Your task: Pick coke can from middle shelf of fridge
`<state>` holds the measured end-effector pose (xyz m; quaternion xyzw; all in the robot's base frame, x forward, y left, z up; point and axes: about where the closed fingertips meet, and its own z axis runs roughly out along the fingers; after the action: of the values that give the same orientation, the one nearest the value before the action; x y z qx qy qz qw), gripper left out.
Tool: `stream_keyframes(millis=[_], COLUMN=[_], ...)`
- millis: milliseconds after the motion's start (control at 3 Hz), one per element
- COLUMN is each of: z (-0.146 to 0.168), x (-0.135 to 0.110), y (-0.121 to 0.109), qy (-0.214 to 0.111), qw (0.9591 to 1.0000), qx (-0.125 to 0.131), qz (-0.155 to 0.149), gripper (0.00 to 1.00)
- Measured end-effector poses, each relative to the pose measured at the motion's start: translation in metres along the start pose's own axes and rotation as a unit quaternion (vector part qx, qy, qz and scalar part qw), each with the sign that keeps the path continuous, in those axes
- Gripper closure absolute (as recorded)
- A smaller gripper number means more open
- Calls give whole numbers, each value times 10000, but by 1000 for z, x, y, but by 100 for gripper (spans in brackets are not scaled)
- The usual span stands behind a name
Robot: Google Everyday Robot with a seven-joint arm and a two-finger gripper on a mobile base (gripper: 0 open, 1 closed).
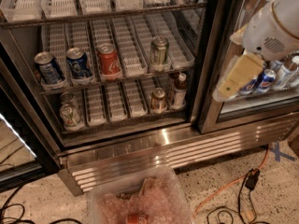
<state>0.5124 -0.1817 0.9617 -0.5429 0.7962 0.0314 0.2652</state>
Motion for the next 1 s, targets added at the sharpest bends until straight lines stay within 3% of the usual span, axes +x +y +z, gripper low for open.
stream_keyframes(millis=[333,667,1000], z=[35,67,67], x=[-33,-65,-65], y=[-23,-36,-36], qy=[-829,-1459,-1461], qw=[9962,9881,9880], qx=[-113,-342,-343], qz=[222,353,353], gripper=[0,0,0])
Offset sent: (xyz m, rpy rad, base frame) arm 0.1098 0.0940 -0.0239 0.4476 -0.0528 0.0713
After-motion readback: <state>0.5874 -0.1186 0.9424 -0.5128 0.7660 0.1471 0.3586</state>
